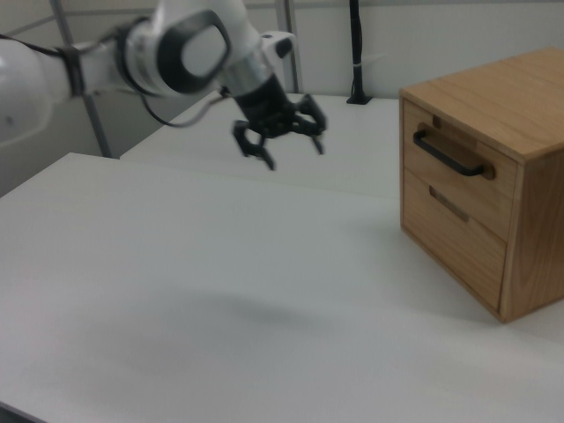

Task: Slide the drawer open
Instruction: 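Move the gripper toward the black handle of the upper wooden drawer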

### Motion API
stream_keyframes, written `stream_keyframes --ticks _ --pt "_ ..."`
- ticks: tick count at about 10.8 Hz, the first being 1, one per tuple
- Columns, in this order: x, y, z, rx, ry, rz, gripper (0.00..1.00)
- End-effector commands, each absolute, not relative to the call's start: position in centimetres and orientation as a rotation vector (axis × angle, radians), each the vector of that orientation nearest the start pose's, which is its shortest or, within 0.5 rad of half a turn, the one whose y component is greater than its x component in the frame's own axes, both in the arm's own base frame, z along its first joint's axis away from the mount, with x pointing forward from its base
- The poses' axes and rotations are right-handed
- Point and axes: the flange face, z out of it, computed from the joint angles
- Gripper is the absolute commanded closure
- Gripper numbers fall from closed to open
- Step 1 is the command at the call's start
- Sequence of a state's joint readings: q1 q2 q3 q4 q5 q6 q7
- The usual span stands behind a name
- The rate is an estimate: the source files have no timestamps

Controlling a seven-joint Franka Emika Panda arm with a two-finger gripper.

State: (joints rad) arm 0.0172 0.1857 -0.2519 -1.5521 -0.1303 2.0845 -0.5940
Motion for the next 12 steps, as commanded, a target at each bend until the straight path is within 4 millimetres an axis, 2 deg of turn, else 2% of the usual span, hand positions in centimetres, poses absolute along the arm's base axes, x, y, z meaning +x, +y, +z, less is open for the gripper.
stream_keyframes --ticks 1,4,7,10,12 --pt "67.2 -17.7 54.6 -3.444 -0.961 -0.691 0.04" --pt "68.3 -20.8 53.0 -3.509 -1.232 -0.783 0.06" --pt "68.9 -24.4 52.4 -3.54 -1.506 -0.867 0.15" --pt "70.0 -27.5 51.2 -3.584 -1.551 -0.886 0.17" --pt "70.9 -28.4 50.9 -3.61 -1.563 -0.886 0.27"
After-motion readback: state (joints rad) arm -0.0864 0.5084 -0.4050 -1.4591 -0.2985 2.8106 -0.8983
